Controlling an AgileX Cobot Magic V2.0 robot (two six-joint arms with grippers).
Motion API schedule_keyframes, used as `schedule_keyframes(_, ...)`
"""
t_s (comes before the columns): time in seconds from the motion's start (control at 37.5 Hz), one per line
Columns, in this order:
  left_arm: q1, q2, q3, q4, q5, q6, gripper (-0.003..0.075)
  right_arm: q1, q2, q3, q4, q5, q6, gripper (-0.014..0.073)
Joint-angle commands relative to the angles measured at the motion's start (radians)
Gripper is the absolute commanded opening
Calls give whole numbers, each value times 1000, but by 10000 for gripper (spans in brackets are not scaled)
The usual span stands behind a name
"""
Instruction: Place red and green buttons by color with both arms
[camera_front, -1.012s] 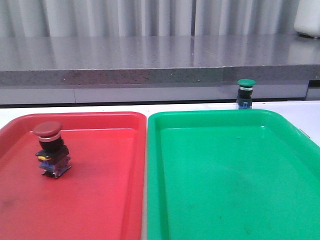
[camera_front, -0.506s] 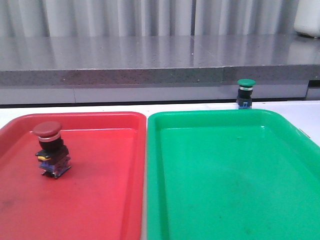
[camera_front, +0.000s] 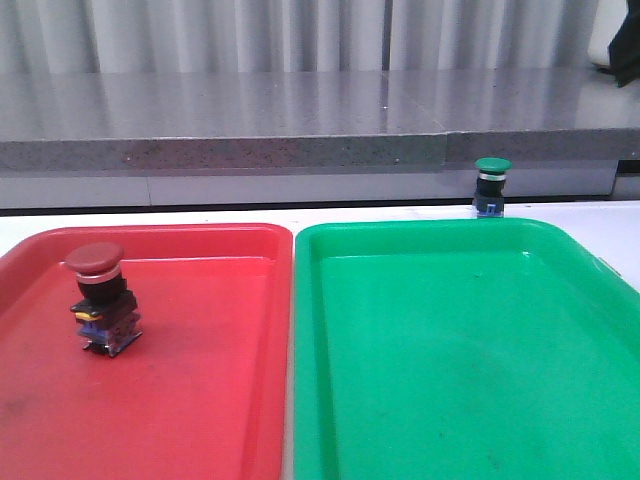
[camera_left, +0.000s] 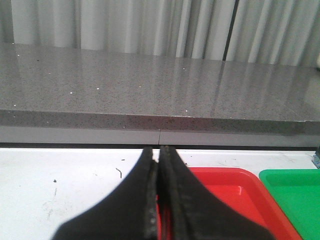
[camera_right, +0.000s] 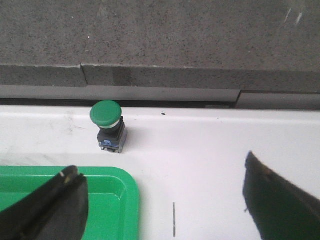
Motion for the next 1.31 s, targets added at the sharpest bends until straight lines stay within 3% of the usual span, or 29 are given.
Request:
schedule_keyframes(0.0,4,12,-26,-10,-77,-4,-20,39,72,-119,-9,-16,-1,644)
schedule_keyframes(0.29,4,12,-26,-10,-77,-4,-20,107,381,-491,-6,297,105,644)
schedule_keyframes(0.8,4,12,-26,-10,-77,-4,-20,105,753,-902,0,475,124,640)
schedule_keyframes(0.93,4,12,-26,-10,-77,-4,-20,105,776,-930,8,501,124,521)
schedule_keyframes(1.12,4,12,-26,-10,-77,-4,-20,105,774,-939,10,504,124,230)
schedule_keyframes(1.28,4,12,-26,-10,-77,-4,-20,105,745,-939,11,516,124,150)
